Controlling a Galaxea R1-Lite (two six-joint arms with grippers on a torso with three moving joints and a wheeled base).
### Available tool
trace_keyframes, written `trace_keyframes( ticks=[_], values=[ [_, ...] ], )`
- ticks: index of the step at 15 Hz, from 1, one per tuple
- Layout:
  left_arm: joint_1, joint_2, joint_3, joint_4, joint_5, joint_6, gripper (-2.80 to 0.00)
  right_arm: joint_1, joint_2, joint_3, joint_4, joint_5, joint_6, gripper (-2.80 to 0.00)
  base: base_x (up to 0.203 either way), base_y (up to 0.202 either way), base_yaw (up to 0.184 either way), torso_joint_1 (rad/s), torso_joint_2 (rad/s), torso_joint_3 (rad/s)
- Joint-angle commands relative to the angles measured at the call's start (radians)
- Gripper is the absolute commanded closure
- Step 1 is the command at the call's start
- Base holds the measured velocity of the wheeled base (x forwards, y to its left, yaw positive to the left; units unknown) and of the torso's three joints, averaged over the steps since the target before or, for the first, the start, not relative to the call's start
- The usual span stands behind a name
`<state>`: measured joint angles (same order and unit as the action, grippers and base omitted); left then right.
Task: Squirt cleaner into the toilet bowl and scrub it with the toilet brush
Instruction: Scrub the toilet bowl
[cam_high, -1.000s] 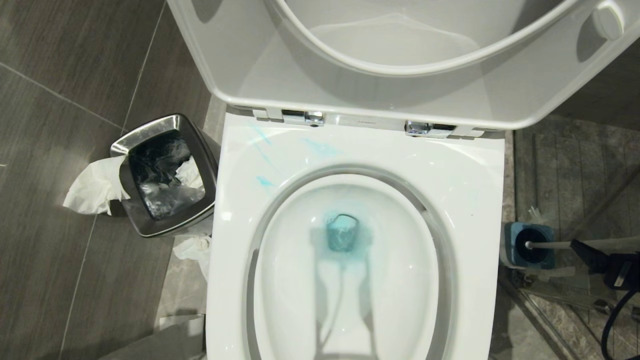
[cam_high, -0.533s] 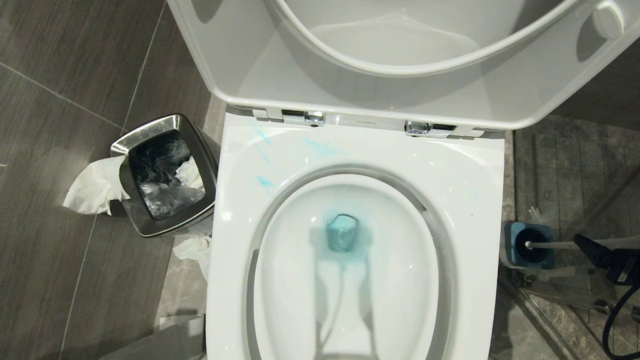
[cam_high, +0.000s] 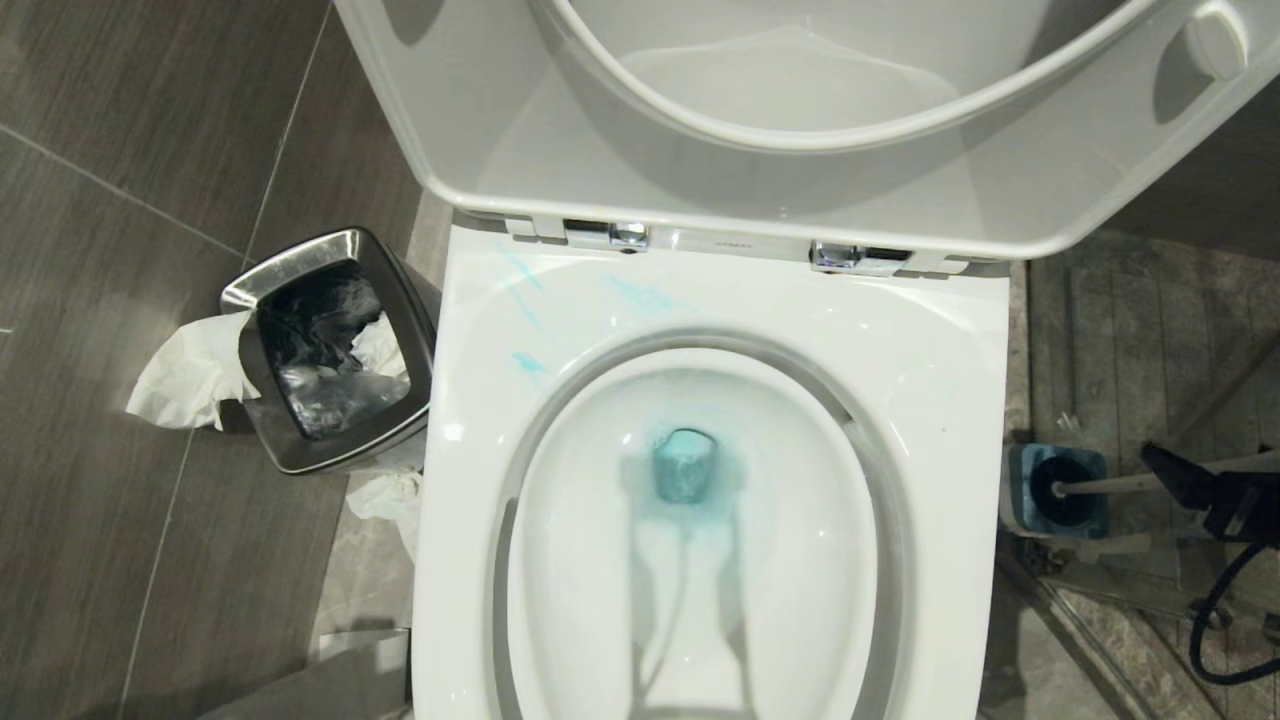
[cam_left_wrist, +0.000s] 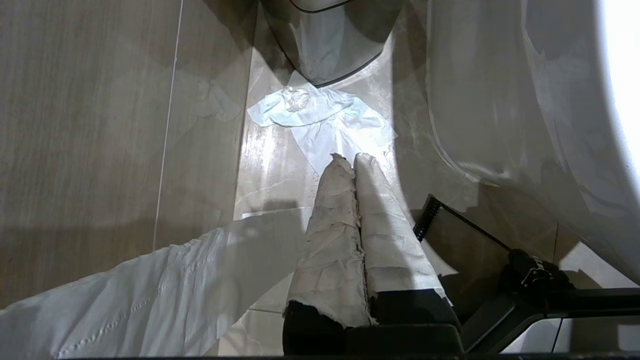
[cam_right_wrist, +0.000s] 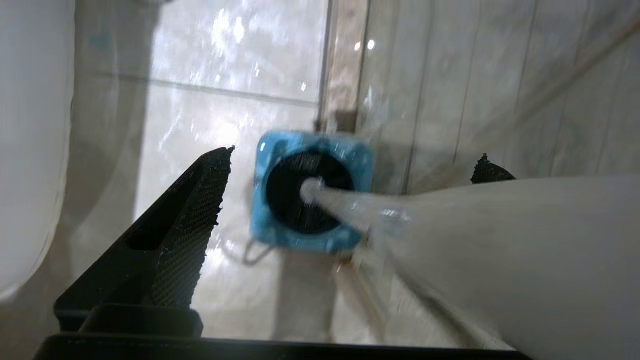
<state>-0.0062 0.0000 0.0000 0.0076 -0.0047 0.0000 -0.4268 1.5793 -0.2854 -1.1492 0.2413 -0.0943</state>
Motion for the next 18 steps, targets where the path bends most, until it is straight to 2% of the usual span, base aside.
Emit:
trace_keyframes(
  ticks=[1, 14, 15, 18],
  values=[
    [0.000, 0.002, 0.002, 0.000, 0.000, -0.002, 0.00, 0.000, 0.037, -0.008, -0.020, 0.001, -0.001, -2.80, 0.000, 0.000, 0.000, 0.000, 0.00, 0.000],
    [0.000, 0.002, 0.003, 0.000, 0.000, -0.002, 0.00, 0.000, 0.037, -0.002, -0.101, 0.003, 0.005, -2.80, 0.000, 0.000, 0.000, 0.000, 0.00, 0.000],
    [0.000, 0.002, 0.003, 0.000, 0.000, -0.002, 0.00, 0.000, 0.038, -0.005, -0.105, 0.003, 0.005, 0.00, 0.000, 0.000, 0.000, 0.000, 0.00, 0.000],
    [0.000, 0.002, 0.002, 0.000, 0.000, -0.002, 0.00, 0.000, 0.053, -0.002, -0.152, -0.001, 0.007, 0.00, 0.000, 0.000, 0.000, 0.000, 0.00, 0.000]
  ],
)
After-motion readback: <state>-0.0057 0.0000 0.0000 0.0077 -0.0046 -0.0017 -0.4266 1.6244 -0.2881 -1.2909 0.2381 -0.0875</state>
